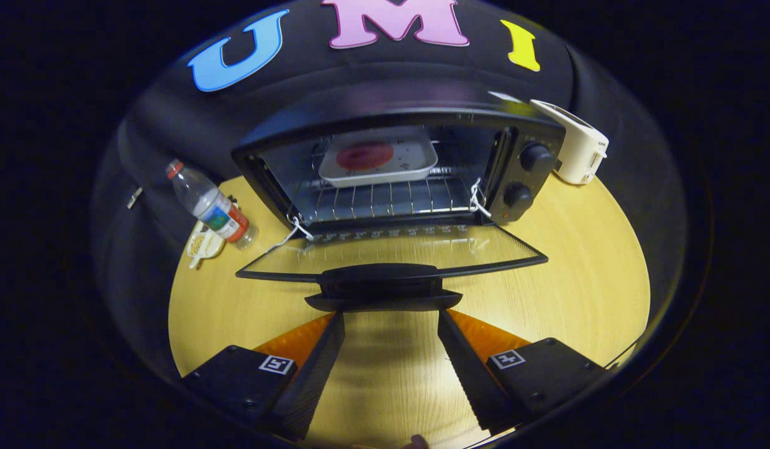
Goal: Open the toaster oven, put the food inside, and close the toaster oven door.
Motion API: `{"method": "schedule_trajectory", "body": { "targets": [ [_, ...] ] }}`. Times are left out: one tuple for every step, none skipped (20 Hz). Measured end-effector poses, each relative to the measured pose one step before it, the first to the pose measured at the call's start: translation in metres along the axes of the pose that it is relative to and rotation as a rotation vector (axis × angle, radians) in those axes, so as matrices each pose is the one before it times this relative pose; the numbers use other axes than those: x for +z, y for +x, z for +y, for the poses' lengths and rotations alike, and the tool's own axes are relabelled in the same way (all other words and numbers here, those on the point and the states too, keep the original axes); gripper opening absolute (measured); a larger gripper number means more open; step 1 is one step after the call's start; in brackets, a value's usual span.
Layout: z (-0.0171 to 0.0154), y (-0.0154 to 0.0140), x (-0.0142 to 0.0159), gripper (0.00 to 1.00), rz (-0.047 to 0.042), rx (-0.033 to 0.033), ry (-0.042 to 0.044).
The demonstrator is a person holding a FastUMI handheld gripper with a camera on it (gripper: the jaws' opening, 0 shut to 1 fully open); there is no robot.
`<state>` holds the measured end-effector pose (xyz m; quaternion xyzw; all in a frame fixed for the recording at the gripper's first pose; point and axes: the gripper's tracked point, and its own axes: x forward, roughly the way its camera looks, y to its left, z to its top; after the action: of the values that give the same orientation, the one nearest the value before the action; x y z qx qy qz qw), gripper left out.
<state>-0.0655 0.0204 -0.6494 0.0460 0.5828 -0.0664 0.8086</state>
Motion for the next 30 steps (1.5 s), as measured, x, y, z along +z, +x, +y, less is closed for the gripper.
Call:
{"method": "schedule_trajectory", "body": {
  "targets": [
    [0.00473, -0.0075, 0.0079, 0.98, -0.02567, 0.02111, 0.00409],
    [0.00429, -0.00506, 0.00748, 0.98, -0.01773, 0.01132, 0.005],
    [0.00345, -0.00531, 0.00481, 0.98, -0.00608, 0.00709, 0.00793],
    [0.00418, -0.00502, 0.00583, 0.98, -0.0088, 0.01271, 0.00614],
    [0.00215, -0.00207, 0.00572, 0.98, -0.0132, 0.00652, 0.00109],
    [0.00313, -0.00475, 0.00522, 0.98, -0.00846, 0.00458, -0.00572],
    [0.00194, -0.00415, 0.00334, 0.98, -0.00789, 0.00544, -0.00924],
    [0.00281, -0.00428, 0.00406, 0.98, -0.00826, 0.00575, -0.00786],
    [0.00081, 0.00554, 0.00198, 0.98, -0.00247, 0.008, -0.00661],
    [0.00249, -0.00049, 0.00104, 0.98, 0.00266, 0.00906, -0.00589],
    [0.00169, -0.0024, -0.00113, 0.98, 0.00315, 0.00619, -0.00468],
    [0.00092, -0.00388, -0.0005, 0.98, -0.00025, 0.00619, -0.004],
    [0.00231, -0.00762, 0.00039, 0.98, -0.00462, 0.00616, -0.00707],
    [0.0002, -0.00922, 0.00238, 0.98, -0.01195, 0.00449, -0.00695],
    [0.00067, -0.01036, 0.00416, 0.98, -0.01669, 0.00877, -0.00496],
    [-0.00213, -0.01001, 0.00558, 0.98, -0.01535, 0.00229, -0.00263],
    [-0.00426, -0.0125, 0.00664, 0.98, -0.01973, 0.00454, 0.00103],
    [-0.00399, -0.01307, 0.01017, 0.98, -0.02623, 0.00242, 0.00283],
    [-0.00464, -0.01183, 0.01181, 0.98, -0.03144, -0.00134, 0.00082],
    [-0.00625, -0.01272, 0.01464, 0.98, -0.03831, 0.00031, -0.00321],
    [-0.00462, -0.0123, 0.01536, 0.98, -0.04478, 0.00206, -0.00942],
    [-0.0052, -0.01192, 0.01712, 0.98, -0.04257, 0.00083, -0.0107],
    [-0.00581, -0.01145, 0.01651, 0.98, -0.03925, 0.00063, -0.00502],
    [-0.00596, -0.01027, 0.01762, 0.98, -0.0357, 0.00067, -0.00182],
    [-0.00412, -0.00971, 0.01741, 0.97, -0.03769, 0.00088, -0.00033],
    [-0.00506, -0.00908, 0.02098, 0.98, -0.0413, -0.00108, -0.00147],
    [-0.00393, -0.00916, 0.02167, 0.97, -0.04356, -0.00116, -0.00541],
    [-0.00269, -0.00871, 0.02426, 0.98, -0.05059, 0.00097, -0.00626],
    [-0.00063, -0.00839, 0.02788, 0.98, -0.06382, 0.00233, -0.00884],
    [-0.00111, -0.00856, 0.03187, 0.98, -0.07381, -0.00068, -0.00986]
  ]
}}
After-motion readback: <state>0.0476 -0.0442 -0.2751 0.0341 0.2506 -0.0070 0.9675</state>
